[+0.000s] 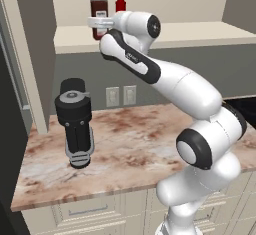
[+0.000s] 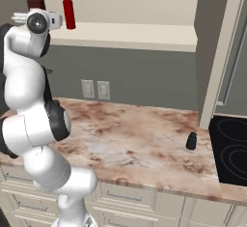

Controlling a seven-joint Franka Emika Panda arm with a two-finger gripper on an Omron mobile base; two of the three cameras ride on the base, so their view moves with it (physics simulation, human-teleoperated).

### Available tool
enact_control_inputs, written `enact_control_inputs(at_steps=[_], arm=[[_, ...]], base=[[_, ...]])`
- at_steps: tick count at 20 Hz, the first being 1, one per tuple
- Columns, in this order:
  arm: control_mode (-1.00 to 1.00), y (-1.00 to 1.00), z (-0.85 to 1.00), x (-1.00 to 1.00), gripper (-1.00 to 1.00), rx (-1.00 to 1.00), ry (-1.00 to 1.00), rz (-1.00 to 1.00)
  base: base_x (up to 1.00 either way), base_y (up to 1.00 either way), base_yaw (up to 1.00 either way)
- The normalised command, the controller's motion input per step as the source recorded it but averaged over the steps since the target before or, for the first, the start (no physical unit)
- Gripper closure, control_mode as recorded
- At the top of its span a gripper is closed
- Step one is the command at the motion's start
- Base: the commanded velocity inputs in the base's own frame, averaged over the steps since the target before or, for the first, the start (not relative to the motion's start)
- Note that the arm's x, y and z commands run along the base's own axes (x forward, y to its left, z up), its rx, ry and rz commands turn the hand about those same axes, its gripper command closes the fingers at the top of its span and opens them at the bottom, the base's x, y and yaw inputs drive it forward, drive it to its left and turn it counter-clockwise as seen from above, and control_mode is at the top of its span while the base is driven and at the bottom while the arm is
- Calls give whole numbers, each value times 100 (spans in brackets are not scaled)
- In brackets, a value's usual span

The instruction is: Collect the paprika, ketchup, and shaker from the cabinet and place them next to the stove.

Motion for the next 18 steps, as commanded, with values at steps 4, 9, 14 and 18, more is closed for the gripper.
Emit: enact_control_inputs(at_steps=[4,9,14,18], arm=[[-100,9,0,-1,-100,-1,0,0],[-100,13,0,0,-100,-3,0,0],[-100,8,0,0,100,-1,0,1],[-100,0,0,0,100,0,0,0]], base=[[0,0,0],[0,0,0],[0,0,0],[0,0,0]])
